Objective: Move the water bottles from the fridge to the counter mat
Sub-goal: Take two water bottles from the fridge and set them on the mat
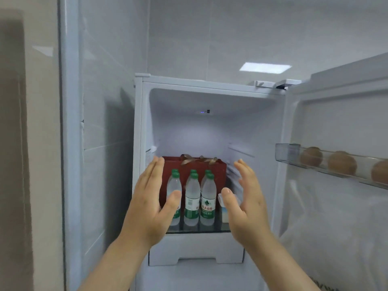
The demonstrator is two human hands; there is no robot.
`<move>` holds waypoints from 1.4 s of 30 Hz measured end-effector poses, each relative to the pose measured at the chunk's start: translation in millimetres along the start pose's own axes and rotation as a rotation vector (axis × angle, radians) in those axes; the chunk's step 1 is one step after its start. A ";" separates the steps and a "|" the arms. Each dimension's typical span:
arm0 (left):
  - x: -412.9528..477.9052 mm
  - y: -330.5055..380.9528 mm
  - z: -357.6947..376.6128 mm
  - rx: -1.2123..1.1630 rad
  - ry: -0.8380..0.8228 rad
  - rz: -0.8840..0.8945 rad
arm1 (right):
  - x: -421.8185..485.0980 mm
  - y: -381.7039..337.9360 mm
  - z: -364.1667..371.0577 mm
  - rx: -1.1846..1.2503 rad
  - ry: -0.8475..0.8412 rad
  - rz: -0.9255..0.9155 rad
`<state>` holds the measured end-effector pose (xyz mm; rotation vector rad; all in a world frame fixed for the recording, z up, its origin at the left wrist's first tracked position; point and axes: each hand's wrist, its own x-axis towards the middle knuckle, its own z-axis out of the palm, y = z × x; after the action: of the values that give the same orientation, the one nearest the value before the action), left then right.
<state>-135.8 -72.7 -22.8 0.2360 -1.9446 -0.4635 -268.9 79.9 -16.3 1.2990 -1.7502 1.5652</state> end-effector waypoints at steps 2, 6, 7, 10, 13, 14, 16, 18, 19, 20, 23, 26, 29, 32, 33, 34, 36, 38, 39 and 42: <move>14.4 -17.2 16.6 -0.004 -0.010 -0.016 | 13.8 20.0 17.7 0.037 0.015 0.014; 44.3 -48.7 54.4 0.002 -0.016 -0.074 | 45.4 70.1 58.4 0.029 -0.005 0.081; 51.3 -55.8 63.9 0.013 -0.016 -0.087 | 53.4 82.0 67.8 0.039 -0.007 0.089; 72.6 -81.6 92.8 0.048 -0.010 -0.140 | 73.8 118.5 97.3 0.022 -0.031 0.130; 83.8 -117.0 120.9 0.018 0.021 -0.201 | 84.9 147.3 125.5 -0.009 -0.055 0.162; 86.5 -129.0 131.0 -0.010 0.014 -0.231 | 88.8 156.4 134.7 -0.009 -0.062 0.192; 90.4 -153.0 151.5 -0.056 -0.013 -0.312 | 97.2 170.6 151.6 0.014 -0.126 0.288; 97.6 -175.3 169.4 -0.060 -0.045 -0.407 | 108.9 185.8 168.3 -0.006 -0.188 0.398; 102.1 -186.1 177.5 -0.048 -0.071 -0.458 | 114.4 192.9 175.4 -0.025 -0.215 0.460; 106.4 -197.3 185.7 -0.025 -0.103 -0.514 | 119.4 199.9 181.8 -0.045 -0.242 0.525; 116.1 -227.3 207.2 0.091 -0.168 -0.661 | 126.9 218.1 199.3 -0.128 -0.318 0.620; 120.7 -254.2 222.8 0.124 -0.221 -0.757 | 130.8 228.0 210.7 -0.193 -0.324 0.620; 117.0 -264.5 228.1 0.134 -0.262 -0.780 | 133.6 230.2 217.2 -0.234 -0.353 0.648; 111.9 -262.5 226.9 0.104 -0.247 -0.751 | 132.7 232.8 221.7 -0.269 -0.361 0.643; 111.6 -260.4 225.3 0.095 -0.237 -0.750 | 132.3 234.0 222.4 -0.270 -0.361 0.639; 111.5 -260.0 224.4 0.087 -0.227 -0.746 | 132.2 235.1 222.8 -0.265 -0.357 0.639; 111.1 -255.9 221.3 0.073 -0.214 -0.734 | 132.4 235.5 222.1 -0.250 -0.342 0.644; 109.8 -248.6 216.6 0.066 -0.206 -0.718 | 130.9 234.9 220.1 -0.226 -0.331 0.635; 109.6 -243.7 213.2 0.063 -0.196 -0.705 | 129.3 233.7 218.8 -0.209 -0.325 0.628; 112.8 -225.7 199.9 0.046 -0.142 -0.635 | 123.5 223.3 210.2 -0.126 -0.277 0.597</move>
<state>-374.6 -276.3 -94.6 0.8838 -1.9959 -0.8643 -464.1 -179.0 -80.7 1.0181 -2.5406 1.5785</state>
